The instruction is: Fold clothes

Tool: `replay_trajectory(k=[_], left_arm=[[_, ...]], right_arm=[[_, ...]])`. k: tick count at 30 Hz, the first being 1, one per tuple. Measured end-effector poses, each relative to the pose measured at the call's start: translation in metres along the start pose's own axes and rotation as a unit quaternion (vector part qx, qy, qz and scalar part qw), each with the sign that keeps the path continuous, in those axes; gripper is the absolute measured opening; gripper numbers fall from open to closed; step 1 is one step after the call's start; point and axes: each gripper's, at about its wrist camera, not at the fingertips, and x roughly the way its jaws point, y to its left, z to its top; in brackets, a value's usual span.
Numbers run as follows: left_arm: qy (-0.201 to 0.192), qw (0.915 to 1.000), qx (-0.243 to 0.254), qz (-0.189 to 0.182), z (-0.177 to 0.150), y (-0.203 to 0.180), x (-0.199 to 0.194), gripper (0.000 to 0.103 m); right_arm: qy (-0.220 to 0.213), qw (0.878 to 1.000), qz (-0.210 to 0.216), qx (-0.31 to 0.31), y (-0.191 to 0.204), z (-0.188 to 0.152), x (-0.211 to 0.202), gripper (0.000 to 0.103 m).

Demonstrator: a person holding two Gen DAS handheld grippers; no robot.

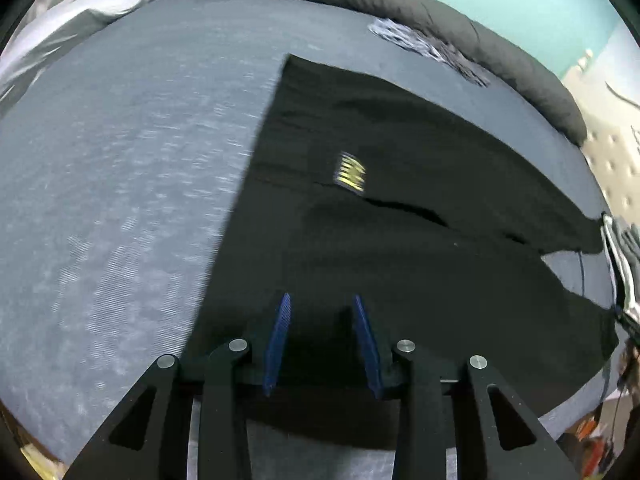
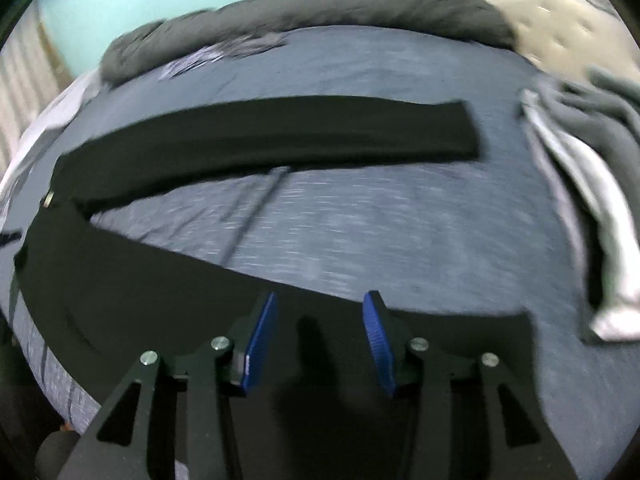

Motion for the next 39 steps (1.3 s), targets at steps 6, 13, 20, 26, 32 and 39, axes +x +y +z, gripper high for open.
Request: replay_trajectory(k=[6, 13, 20, 26, 32, 39], left_arm=[[0.013, 0.9997, 0.021, -0.004, 0.002, -0.017, 0.019, 0.037], [0.016, 0.9996, 0.023, -0.007, 0.002, -0.017, 0.025, 0.038], [0.011, 0.9997, 0.020, -0.006, 0.003, -0.013, 0.023, 0.038], [0.005, 0.9997, 0.022, -0.009, 0.002, -0.015, 0.019, 0.038], [0.007, 0.9997, 0.021, -0.013, 0.002, -0.019, 0.023, 0.040], [0.011, 0.9993, 0.032, -0.017, 0.000, -0.025, 0.024, 0.041]], right_arm=[[0.028, 0.996, 0.033, -0.082, 0.055, 0.016, 0.038, 0.046], [0.064, 0.983, 0.048, -0.164, 0.095, 0.016, 0.064, 0.010], [0.028, 0.995, 0.020, -0.091, 0.066, 0.034, 0.053, 0.000], [0.022, 0.997, 0.059, -0.036, 0.049, 0.043, 0.048, 0.007], [0.053, 0.991, 0.067, -0.104, 0.090, 0.044, 0.064, 0.060], [0.076, 0.982, 0.040, -0.166, 0.120, 0.037, 0.094, 0.008]])
